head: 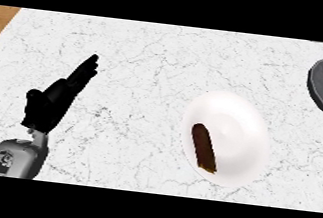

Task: Pick the can from the plate and place it in the pan

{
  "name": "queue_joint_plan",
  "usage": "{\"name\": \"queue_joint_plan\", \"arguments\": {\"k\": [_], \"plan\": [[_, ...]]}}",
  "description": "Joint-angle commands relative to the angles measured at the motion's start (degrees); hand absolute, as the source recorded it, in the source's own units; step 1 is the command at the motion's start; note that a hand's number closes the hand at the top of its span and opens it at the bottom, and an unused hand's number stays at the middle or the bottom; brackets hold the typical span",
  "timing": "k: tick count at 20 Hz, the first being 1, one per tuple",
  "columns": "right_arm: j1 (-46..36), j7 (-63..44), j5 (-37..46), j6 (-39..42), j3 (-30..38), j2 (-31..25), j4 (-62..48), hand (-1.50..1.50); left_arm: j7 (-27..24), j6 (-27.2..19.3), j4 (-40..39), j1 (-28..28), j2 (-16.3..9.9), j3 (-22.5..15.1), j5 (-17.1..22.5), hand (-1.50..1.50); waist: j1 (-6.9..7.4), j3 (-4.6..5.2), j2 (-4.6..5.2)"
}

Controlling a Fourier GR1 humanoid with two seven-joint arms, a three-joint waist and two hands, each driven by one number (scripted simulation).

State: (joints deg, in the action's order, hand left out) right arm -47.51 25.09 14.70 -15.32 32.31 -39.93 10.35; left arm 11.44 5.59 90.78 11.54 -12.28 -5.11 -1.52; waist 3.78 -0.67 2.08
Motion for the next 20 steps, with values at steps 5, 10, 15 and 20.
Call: {"name": "queue_joint_plan", "arguments": {"k": [5,10,15,20], "plan": [[6.1,8.2,-6.1,16.9,5.6,-4.7,-1.2,-1.5,-1.3,-0.6,-0.9,-0.3,0.3,0.9,-0.3,0.0,-0.97,0.12,-0.27],[13.0,19.2,-8.4,21.7,7.8,-4.0,-0.4,-1.5,-0.3,-0.1,1.0,-2.8,0.7,-0.1,-0.2,0.0,-1.39,0.12,-0.76],[16.6,23.8,-8.8,23.9,8.1,-3.9,-0.8,-1.5,0.8,0.9,1.7,-3.3,-0.2,1.0,0.5,0.0,-1.53,0.25,-1.12],[19.0,26.9,-9.9,27.3,8.7,-3.0,-1.3,-1.5,1.0,-0.7,-0.9,-0.1,1.1,1.0,-1.1,0.0,-2.24,0.31,-1.21]]}}
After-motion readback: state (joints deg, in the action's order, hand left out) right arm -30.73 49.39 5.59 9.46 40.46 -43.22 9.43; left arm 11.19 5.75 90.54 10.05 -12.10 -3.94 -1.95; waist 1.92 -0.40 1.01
